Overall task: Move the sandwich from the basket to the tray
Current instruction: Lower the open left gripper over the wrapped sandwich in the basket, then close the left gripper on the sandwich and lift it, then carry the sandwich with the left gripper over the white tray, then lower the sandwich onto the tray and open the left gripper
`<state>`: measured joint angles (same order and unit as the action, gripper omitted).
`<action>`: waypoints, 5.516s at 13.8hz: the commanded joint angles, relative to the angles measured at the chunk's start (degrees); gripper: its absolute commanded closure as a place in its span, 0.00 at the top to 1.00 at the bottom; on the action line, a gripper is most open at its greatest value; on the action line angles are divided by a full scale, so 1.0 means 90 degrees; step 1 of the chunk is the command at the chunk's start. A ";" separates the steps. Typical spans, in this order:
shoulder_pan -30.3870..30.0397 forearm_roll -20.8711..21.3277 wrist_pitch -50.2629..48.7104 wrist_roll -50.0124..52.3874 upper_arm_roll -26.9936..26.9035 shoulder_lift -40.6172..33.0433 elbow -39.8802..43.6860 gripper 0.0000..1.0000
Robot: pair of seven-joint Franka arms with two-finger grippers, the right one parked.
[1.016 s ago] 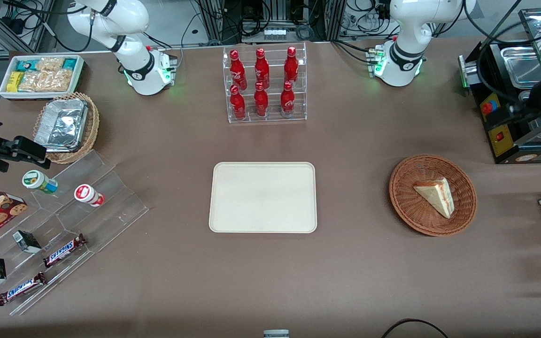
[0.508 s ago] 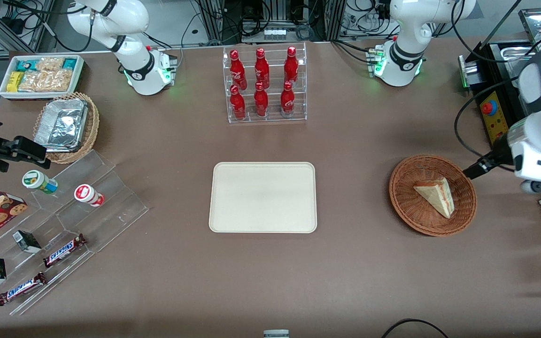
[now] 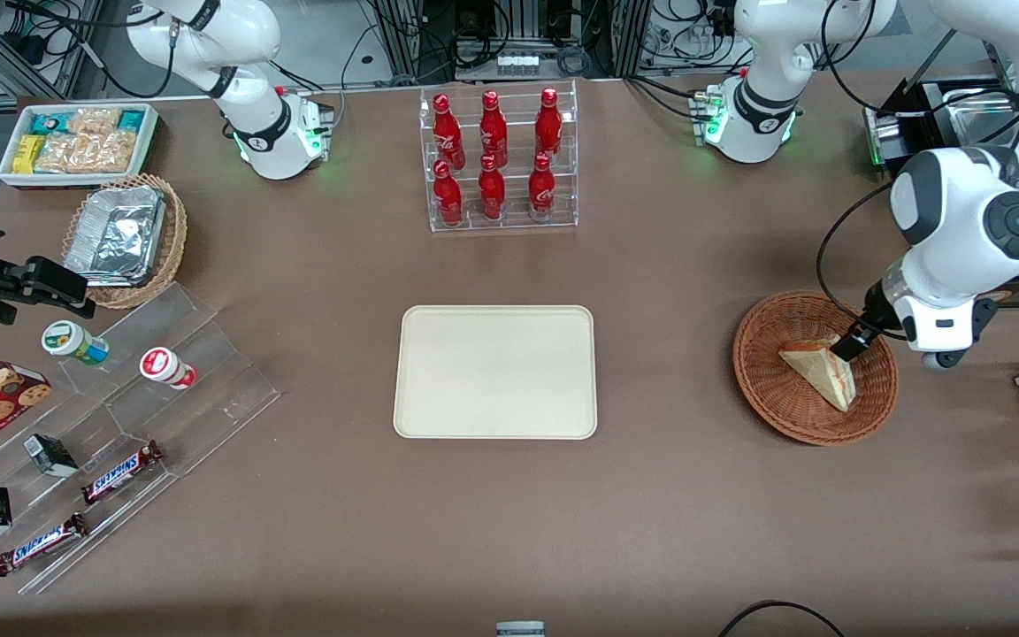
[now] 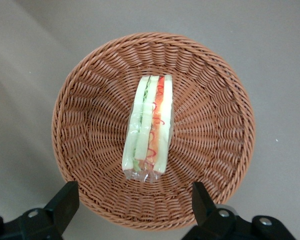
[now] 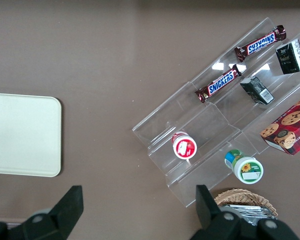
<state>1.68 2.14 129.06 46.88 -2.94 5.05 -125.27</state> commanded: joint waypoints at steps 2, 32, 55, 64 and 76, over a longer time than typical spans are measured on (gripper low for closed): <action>-0.0099 0.0104 0.0474 0.0309 0.0053 0.0259 -0.0143 1.00; 0.1119 0.0534 -0.2648 0.0582 0.0111 0.0171 0.1700 0.09; 0.4979 0.0502 -0.0024 0.1235 0.0111 0.3197 0.3626 0.09; 0.4969 0.0680 0.0426 0.1276 0.0092 0.3638 0.3597 0.82; 0.4629 0.0729 -0.2472 0.1510 0.0053 0.1150 0.3626 1.00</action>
<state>45.00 7.84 110.65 58.58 -2.51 20.79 -90.76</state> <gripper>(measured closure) 0.000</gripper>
